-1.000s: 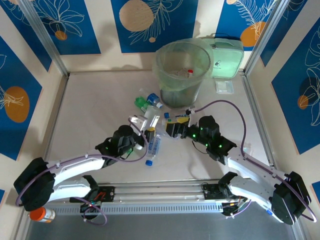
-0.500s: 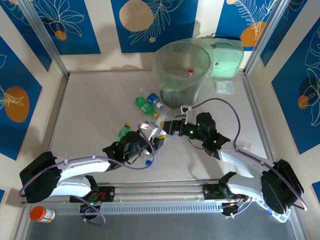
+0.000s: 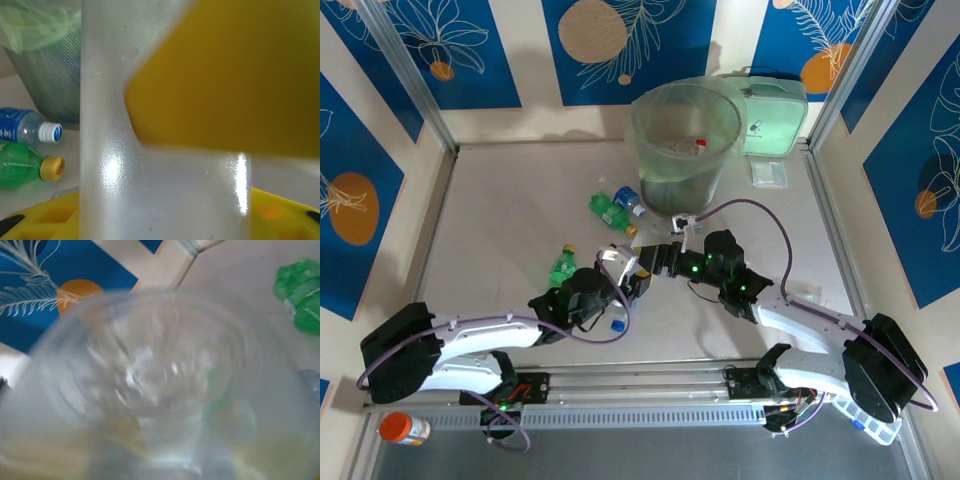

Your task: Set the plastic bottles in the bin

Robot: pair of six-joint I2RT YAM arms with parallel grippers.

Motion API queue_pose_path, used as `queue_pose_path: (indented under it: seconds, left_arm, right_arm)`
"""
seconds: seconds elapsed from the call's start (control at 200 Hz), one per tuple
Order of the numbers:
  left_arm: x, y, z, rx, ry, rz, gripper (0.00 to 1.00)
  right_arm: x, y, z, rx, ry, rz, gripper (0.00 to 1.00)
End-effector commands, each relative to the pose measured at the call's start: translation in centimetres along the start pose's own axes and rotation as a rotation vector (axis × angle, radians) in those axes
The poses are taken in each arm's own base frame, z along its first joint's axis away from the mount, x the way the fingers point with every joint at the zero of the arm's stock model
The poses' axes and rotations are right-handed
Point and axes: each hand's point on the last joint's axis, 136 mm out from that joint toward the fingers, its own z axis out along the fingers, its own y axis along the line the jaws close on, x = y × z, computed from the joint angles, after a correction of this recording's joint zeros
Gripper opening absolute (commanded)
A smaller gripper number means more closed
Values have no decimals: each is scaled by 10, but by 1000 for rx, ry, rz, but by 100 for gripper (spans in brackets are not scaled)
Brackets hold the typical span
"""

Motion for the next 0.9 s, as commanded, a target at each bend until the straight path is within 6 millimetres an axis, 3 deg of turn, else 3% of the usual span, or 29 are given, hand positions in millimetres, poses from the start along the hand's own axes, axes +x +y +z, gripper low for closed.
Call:
queue_pose_path:
  seconds: [0.0,0.14,0.37,0.47,0.575,0.645,0.895]
  left_arm:
    - [-28,5,-10,-30,-112,-42,27]
    - [-28,7,-12,-36,-118,-38,27]
    - [-20,-7,-1,-5,-77,-12,30]
    - [-20,-10,0,3,-76,-2,37]
    - [-23,-10,-4,2,-84,6,60]
    - [-28,-10,-10,11,-103,16,68]
    - [-60,-13,-54,94,-265,7,76]
  right_arm:
    - [2,14,0,-71,5,-20,73]
    - [8,18,5,-94,32,-18,66]
    - [11,21,6,-89,39,-36,52]
    - [10,20,5,-78,34,-42,49]
    - [8,19,2,-61,27,-52,49]
    - [6,18,0,-46,18,-59,48]
    - [-5,19,-14,27,-30,-144,45]
